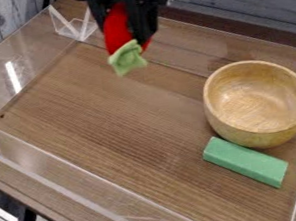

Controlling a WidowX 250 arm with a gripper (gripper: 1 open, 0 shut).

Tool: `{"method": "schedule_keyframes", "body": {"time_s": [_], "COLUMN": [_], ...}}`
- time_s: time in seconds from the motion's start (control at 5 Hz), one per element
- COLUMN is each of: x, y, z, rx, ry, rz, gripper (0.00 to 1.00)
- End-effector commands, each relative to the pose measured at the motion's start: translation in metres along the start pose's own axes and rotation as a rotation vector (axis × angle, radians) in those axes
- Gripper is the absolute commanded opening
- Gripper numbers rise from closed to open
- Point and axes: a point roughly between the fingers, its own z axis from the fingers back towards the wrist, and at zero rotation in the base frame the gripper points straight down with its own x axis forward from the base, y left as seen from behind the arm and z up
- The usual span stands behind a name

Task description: Move the red object to the left side of the table

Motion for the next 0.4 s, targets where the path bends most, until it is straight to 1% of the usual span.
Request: {"method": "schedule_keyframes", "body": {"time_s": [0.0, 0.2], "x": [-0.001, -0.007], "y": [0.013, 0.03], "z": [-0.002, -0.006], "rx": [0.026, 0.039], "ry": [-0.027, -0.019], "rz": [0.02, 0.004], "gripper": [0.0, 0.0]}}
